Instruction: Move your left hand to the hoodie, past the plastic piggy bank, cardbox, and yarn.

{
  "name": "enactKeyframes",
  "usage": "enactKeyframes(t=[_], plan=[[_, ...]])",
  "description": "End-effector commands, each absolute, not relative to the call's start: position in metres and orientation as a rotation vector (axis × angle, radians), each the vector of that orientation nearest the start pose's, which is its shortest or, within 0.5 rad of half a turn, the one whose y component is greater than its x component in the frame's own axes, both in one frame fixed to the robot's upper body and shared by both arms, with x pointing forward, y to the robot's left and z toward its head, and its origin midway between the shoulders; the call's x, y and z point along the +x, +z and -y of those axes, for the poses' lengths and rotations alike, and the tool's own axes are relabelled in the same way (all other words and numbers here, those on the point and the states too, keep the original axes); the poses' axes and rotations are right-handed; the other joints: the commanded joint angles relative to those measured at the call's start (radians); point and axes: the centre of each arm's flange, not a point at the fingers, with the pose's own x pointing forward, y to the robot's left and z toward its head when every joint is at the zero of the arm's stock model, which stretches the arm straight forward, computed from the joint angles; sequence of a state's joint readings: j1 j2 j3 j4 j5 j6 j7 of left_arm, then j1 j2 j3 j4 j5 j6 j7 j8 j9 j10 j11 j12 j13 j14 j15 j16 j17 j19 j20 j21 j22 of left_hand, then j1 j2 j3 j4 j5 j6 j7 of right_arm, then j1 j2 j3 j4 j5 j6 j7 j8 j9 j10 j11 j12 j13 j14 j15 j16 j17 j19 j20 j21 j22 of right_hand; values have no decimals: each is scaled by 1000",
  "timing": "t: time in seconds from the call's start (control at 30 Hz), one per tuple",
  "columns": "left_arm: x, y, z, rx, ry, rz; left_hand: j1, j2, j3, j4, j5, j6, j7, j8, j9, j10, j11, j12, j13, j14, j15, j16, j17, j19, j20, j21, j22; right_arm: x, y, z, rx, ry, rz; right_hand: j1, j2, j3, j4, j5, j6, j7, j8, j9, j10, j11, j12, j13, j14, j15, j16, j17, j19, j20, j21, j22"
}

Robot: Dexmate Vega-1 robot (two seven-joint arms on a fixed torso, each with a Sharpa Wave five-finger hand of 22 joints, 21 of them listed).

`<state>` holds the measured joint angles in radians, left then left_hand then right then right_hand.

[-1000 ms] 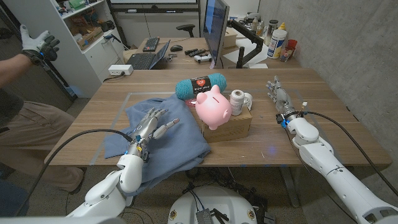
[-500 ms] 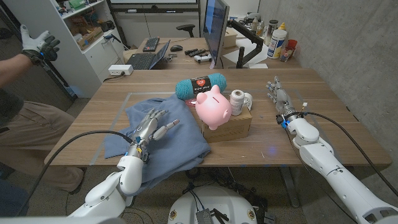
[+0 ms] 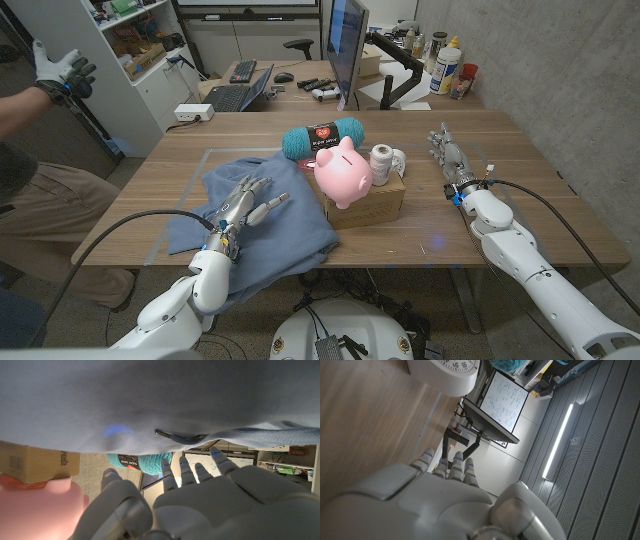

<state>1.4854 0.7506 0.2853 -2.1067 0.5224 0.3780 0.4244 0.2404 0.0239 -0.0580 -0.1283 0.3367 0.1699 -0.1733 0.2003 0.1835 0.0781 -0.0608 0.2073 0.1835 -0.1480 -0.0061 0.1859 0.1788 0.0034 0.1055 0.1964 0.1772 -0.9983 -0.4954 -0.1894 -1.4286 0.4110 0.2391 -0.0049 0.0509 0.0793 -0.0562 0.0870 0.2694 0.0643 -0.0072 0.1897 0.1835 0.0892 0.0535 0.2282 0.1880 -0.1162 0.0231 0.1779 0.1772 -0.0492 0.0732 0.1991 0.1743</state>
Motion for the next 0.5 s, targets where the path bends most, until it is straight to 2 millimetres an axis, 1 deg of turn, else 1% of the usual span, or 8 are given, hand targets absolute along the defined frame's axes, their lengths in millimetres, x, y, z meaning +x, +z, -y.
enactKeyframes(t=[0.03,0.5], plan=[[482,-128,-265,1122,287,529,10,-2,-8,-2,1,4,0,5,5,2,1,0,5,-1,3,6,3,7,-1,5,2,623,-49,323,-110,90,598,-2,9,2,-2,3,6,3,4,5,0,7,1,4,-9,-1,5,2,-3,1,-2,6],[481,-130,-261,1118,271,533,11,-2,-8,-2,2,4,-1,4,5,2,1,-1,5,0,3,6,3,8,-1,4,2,620,-51,328,-109,89,603,-2,10,2,-2,3,7,2,4,5,0,8,1,4,-9,0,5,2,-3,1,-2,6]])
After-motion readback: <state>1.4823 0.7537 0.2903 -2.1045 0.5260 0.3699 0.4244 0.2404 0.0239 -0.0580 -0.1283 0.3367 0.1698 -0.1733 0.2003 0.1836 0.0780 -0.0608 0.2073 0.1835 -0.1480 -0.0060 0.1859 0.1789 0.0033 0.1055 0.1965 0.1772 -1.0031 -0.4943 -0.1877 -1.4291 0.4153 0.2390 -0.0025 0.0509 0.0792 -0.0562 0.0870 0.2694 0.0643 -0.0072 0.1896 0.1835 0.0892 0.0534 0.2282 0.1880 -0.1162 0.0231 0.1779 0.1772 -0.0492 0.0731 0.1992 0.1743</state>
